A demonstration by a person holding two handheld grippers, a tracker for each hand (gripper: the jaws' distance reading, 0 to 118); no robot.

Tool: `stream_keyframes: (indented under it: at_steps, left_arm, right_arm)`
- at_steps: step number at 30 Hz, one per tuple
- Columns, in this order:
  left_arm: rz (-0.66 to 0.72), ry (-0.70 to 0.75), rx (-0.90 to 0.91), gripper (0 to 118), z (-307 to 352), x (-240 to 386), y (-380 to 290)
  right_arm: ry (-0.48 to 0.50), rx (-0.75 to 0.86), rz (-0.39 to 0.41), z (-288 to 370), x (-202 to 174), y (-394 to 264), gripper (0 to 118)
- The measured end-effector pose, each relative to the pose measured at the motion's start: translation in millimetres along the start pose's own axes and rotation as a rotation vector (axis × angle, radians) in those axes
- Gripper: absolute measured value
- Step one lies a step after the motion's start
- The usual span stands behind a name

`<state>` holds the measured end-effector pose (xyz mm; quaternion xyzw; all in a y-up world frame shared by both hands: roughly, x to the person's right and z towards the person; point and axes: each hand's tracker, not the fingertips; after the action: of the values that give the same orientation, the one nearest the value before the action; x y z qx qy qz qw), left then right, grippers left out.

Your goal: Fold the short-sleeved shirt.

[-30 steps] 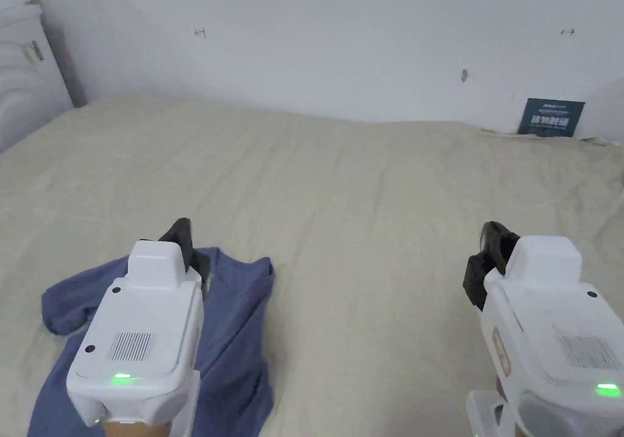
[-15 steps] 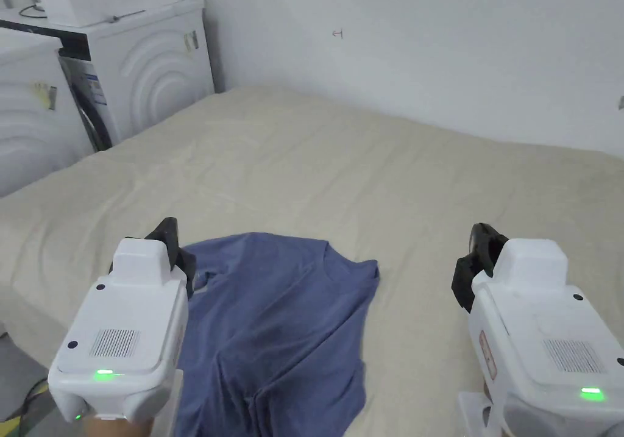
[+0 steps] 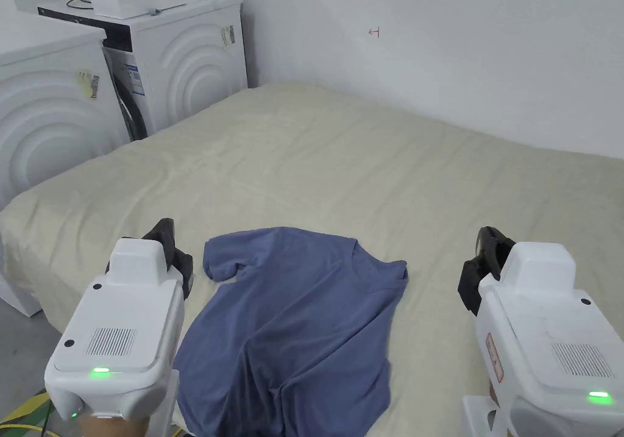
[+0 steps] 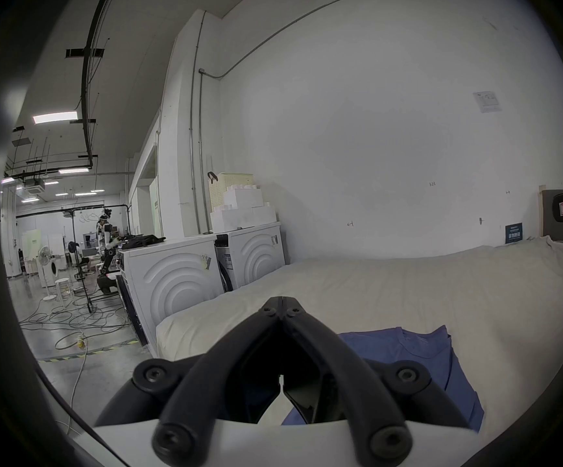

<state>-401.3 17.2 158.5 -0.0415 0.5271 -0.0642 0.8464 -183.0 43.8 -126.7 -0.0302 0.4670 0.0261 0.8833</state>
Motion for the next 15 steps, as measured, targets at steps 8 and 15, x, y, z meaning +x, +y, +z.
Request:
stream_keyframes:
  at_steps: [8, 15]
  left_arm:
    - [0.040, -0.119, -0.117, 0, -27.4, 16.4, -5.5]
    - [0.105, -0.230, -0.366, 0, -82.7, 37.7, -26.8]
  right_arm:
    - [-0.023, -0.008, 0.007, -2.3, 6.8, -1.3, 0]
    - [-0.052, -0.033, 0.009, -9.2, 17.0, -8.6, 0]
